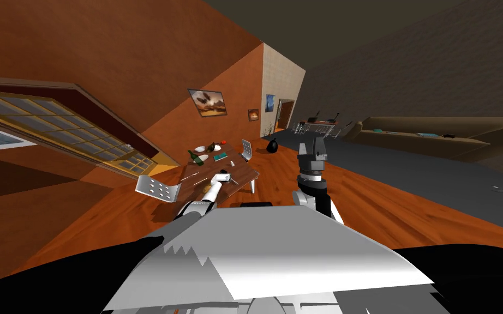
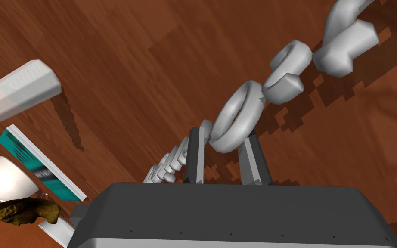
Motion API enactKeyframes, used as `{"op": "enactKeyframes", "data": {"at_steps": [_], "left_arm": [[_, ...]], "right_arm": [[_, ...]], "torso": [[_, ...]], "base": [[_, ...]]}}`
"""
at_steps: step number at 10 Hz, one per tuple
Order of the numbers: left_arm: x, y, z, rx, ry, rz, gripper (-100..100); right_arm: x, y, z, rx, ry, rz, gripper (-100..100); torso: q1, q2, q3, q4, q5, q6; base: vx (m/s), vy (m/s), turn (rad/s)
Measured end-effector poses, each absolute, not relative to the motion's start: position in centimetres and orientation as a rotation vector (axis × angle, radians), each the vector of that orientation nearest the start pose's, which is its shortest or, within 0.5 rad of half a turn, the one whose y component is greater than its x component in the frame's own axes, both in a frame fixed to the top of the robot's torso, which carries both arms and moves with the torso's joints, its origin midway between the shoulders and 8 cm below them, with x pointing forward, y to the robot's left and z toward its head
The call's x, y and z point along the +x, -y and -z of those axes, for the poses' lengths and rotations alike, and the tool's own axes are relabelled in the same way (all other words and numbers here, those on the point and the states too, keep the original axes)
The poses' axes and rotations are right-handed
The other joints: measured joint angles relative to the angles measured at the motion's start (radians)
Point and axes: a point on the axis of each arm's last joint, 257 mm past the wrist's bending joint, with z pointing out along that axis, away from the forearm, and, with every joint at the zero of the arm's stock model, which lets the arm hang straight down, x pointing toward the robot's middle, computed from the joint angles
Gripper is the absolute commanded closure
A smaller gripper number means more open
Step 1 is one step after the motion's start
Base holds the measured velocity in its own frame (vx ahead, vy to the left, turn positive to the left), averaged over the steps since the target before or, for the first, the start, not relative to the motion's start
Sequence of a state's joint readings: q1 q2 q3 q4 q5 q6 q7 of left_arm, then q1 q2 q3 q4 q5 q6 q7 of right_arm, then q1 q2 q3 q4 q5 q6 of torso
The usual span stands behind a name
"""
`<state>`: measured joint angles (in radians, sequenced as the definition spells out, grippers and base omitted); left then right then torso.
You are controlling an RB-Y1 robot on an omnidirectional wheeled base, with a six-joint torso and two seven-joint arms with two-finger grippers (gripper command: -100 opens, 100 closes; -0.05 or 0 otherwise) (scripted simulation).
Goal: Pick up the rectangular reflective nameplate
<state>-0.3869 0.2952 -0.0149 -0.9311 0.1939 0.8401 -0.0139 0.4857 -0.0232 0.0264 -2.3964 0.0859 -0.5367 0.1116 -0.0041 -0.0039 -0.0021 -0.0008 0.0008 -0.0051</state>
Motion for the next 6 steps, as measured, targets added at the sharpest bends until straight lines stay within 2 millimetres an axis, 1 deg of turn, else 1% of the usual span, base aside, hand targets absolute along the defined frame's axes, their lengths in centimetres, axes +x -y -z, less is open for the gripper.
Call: {"op": "enactKeyframes", "data": {"at_steps": [1,3,5,6], "left_arm": [[49.03,-34.05,47.23,-1.868,-1.945,0.345,100],[49.23,-34.26,47.03,-1.843,-1.966,0.355,100],[49.23,-34.63,46.91,-1.809,-1.99,0.352,100],[49.22,-34.61,46.93,-1.805,-1.993,0.351,0]], "right_arm": [[31.39,24.84,-8.37,0.42,-0.581,-1.208,0],[31.39,24.84,-8.36,0.42,-0.581,-1.208,0],[31.39,24.83,-8.37,0.42,-0.581,-1.208,0],[31.39,24.84,-8.37,0.42,-0.581,-1.208,0]], "torso": [[0.0,0.0,0.0,0.0,0.0,0.001],[0.002,0.0,0.0,0.0,0.0,0.0],[0.003,0.001,0.001,0.0,0.001,0.001],[0.005,0.002,0.001,0.001,0.001,0.001]], "base": [[0.008,-0.047,-0.018],[0.026,-0.072,0.135],[0.0,-0.028,0.007],[0.0,0.0,0.0]]}}
